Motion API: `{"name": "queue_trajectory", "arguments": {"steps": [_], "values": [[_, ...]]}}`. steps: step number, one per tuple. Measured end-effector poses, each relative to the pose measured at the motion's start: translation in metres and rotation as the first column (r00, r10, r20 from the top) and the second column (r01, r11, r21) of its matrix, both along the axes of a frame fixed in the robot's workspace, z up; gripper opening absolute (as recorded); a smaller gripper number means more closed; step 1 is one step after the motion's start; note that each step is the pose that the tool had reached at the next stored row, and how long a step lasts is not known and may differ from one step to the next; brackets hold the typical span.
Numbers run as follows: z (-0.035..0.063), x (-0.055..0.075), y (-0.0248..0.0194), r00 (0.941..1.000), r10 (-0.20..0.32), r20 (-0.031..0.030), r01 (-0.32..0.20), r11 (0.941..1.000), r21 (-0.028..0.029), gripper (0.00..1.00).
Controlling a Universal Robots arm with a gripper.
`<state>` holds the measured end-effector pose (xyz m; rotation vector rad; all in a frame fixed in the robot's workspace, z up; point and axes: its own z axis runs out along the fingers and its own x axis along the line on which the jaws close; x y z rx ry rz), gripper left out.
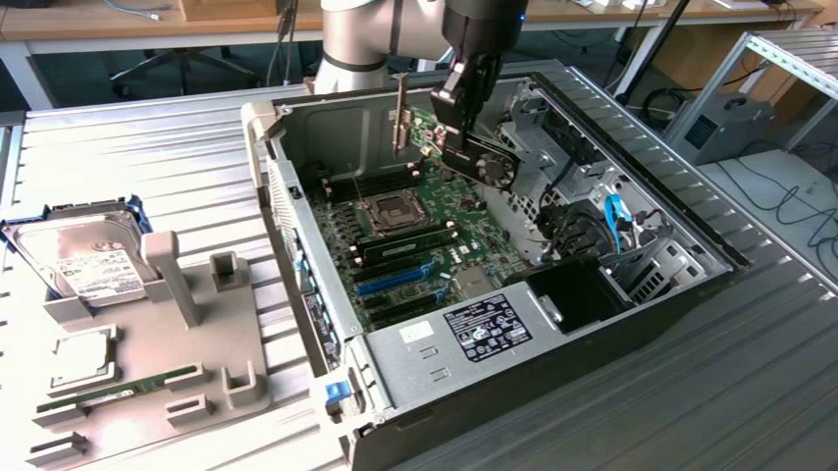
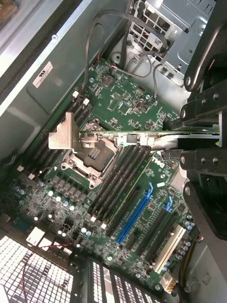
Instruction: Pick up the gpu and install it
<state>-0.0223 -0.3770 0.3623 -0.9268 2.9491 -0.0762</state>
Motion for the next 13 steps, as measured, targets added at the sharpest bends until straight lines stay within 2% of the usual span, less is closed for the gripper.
{"name": "queue_trajectory", "arguments": {"steps": [13], "values": [[-0.0006, 0.0, 0.0, 0.9996, 0.029, 0.0, -0.029, 0.9996, 0.0001, 0.26]]}}
